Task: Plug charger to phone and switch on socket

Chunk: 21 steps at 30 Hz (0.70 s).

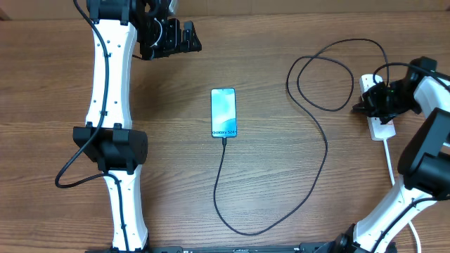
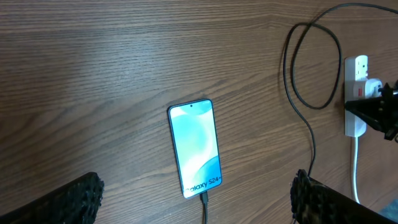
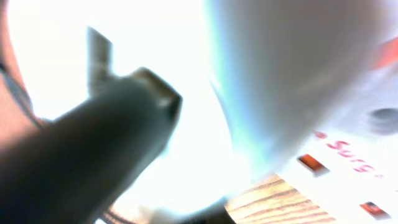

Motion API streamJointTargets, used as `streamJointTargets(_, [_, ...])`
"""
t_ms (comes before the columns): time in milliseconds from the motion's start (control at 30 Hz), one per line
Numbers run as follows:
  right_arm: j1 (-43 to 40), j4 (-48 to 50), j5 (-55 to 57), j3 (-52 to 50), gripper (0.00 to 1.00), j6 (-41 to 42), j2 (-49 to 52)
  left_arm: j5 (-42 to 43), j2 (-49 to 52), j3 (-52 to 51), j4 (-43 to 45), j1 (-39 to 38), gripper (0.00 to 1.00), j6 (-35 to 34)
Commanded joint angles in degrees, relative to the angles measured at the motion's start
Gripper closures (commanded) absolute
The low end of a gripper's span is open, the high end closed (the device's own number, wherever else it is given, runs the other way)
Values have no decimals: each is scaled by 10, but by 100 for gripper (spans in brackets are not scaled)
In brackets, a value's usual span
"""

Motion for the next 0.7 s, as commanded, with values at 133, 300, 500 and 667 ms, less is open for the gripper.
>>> streamJointTargets(133, [-109, 12, 13, 47, 96, -28, -128, -6, -14, 12, 1, -3, 0, 6])
streamJointTargets(300, [-125, -9, -38, 47, 96, -73, -191, -6, -14, 12, 1, -3, 0, 6])
streamJointTargets(500, [-115, -39, -147, 47, 96, -152, -274, -6, -14, 12, 1, -3, 0, 6])
streamJointTargets(667, [-83, -90, -171, 47, 90, -210, -351, -6, -14, 12, 1, -3, 0, 6])
